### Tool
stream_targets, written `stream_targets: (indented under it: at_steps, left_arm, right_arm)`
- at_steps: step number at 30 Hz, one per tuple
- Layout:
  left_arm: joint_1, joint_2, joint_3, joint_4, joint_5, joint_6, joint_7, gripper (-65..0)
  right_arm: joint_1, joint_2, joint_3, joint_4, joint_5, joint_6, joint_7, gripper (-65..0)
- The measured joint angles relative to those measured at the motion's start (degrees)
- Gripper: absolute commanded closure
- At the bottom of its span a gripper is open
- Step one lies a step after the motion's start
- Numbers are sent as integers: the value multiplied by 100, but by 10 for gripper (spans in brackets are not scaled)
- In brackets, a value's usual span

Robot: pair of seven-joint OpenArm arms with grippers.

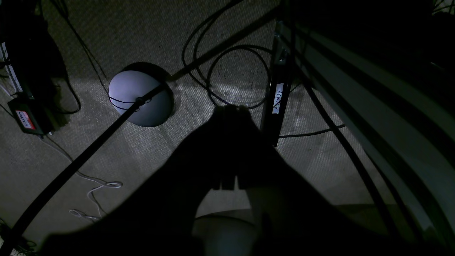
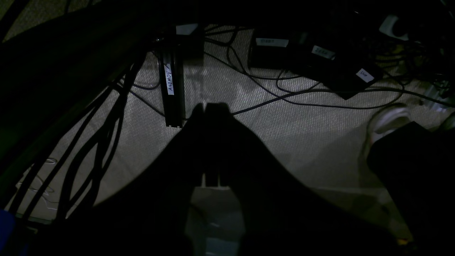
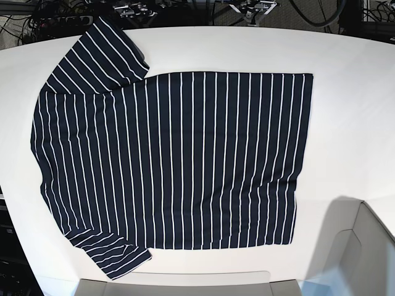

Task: Fold the T-shirt properly

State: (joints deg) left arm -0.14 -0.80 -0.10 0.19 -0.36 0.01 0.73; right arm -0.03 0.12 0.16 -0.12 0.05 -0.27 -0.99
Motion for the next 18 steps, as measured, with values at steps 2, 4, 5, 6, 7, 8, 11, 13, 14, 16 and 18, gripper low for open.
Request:
stream_targets:
  at_steps: [2,4,5,6,7,8,11,13,14,16,18]
  left_arm:
    - [0,0,2,0,0,2,0,-2]
    - [0,0,2,0,0,0,0,-2]
    - [0,0,2,0,0,0,0,-2]
    - [0,0,2,0,0,2,0,-2]
    - [0,0,2,0,0,0,0,-2]
    - [0,0,2,0,0,0,0,-2]
    - [0,0,2,0,0,0,0,-2]
    - [0,0,2,0,0,0,0,-2]
    - [0,0,2,0,0,0,0,-2]
    - [0,0,2,0,0,0,0,-2]
    - [0,0,2,0,0,2,0,-2]
  right_arm:
    - [0,2,0,0,0,0,0,-2]
    - [0,2,-2,0,0,0,0,-2]
    - [0,2,-2,0,0,0,0,-2]
    - [0,2,-2,0,0,0,0,-2]
    - [0,2,-2,0,0,0,0,-2]
    - [0,2,-2,0,0,0,0,-2]
    - [-9,2,-2,2,0,0,2,-2]
    - [-15,4,-2,2,0,0,4,-2]
    - [-31,9,-2,2,-2,0,4,-2]
    - [-55,35,-2,2,0,2,24,-2]
    - [-85,68,-2,2,0,0,24,-2]
